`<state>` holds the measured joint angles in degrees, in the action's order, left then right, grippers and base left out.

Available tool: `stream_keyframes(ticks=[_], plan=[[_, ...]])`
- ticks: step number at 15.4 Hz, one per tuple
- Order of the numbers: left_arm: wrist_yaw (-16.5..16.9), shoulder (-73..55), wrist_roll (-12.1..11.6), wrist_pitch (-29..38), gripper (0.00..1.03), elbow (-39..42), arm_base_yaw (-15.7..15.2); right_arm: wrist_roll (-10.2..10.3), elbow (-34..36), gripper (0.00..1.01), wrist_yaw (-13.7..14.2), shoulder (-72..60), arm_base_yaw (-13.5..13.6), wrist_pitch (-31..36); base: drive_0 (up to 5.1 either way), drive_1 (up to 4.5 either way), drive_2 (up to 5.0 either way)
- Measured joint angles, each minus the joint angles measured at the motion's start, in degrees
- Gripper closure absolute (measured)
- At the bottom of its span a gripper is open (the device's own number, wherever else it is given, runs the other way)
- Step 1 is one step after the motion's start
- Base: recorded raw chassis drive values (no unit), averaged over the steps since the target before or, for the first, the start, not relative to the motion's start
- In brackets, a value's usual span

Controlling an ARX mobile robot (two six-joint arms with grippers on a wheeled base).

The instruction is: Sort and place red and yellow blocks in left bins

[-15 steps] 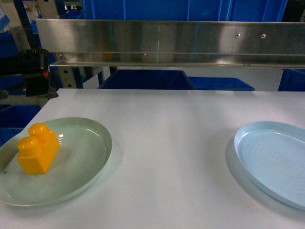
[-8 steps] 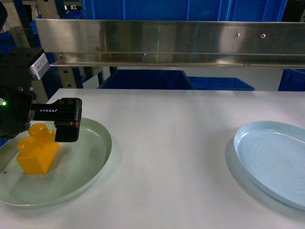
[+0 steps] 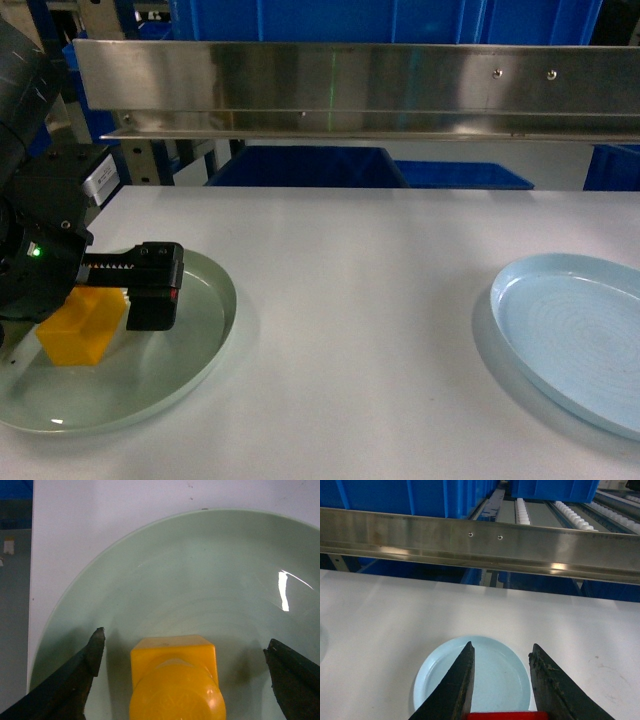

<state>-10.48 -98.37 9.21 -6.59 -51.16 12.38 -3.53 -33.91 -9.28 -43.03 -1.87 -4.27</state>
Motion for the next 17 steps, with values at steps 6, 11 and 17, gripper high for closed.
stream_keyframes(ticks=[6, 11, 17], plan=[[-0.22, -0.50, 0.04, 1.11, 0.76, -0.28, -1.88, 0.00, 0.00, 0.74, 0.00, 0.00, 0.00, -0.02, 0.0, 0.00, 0.0], [-0.26, -0.50, 0.00, 3.61, 0.77, -0.28, -3.17, 0.00, 0.00, 0.74, 0.00, 0.00, -0.02, 0.00, 0.0, 0.00, 0.0], [11.34, 18.16, -6.97, 19.58, 0.77, -1.11, -9.46, 0.00, 0.00, 0.74, 0.02, 0.00, -0.02, 0.00, 0.0, 0.00, 0.0]])
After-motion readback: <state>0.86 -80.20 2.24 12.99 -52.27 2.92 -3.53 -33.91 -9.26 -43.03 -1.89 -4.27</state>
